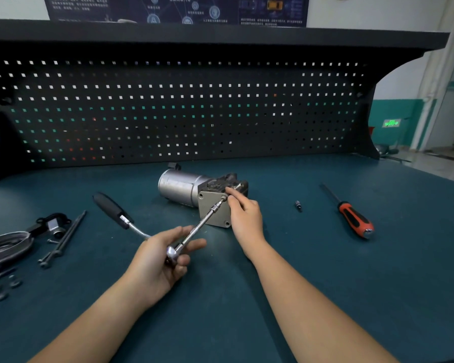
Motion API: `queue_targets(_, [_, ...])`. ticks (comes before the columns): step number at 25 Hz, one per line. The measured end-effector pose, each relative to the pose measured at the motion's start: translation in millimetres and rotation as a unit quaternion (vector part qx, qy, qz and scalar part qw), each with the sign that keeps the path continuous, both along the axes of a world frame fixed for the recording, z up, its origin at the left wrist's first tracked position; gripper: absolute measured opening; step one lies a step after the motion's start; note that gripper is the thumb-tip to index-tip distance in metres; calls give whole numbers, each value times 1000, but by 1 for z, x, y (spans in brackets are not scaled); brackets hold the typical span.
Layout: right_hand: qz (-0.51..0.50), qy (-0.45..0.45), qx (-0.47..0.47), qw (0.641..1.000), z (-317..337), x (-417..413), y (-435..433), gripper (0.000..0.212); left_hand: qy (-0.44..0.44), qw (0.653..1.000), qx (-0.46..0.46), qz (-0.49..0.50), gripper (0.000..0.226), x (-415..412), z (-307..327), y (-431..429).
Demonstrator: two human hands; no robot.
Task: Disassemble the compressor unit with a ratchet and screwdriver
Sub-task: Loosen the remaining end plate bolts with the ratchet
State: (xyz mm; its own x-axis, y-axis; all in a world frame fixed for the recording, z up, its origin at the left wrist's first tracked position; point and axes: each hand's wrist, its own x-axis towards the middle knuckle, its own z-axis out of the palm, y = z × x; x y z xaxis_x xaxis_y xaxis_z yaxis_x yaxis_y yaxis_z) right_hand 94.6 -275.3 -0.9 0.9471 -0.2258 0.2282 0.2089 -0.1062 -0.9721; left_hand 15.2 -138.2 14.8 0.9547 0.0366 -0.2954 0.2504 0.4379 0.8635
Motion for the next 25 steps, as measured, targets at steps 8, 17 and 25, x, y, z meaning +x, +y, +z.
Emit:
queue_targets(8, [3, -6, -25, 1000, 0, 1, -1, 34, -300, 614, 730, 19, 36, -7, -12, 6])
queue_targets(17, [-3, -32, -79, 996, -3, 1, -4, 40, -17, 1000, 2, 2, 21, -7, 3, -6])
queue_targets(25, [-29, -19, -115, 993, -6, 5, -8, 53, -277, 732, 622, -24, 54, -11, -9, 1])
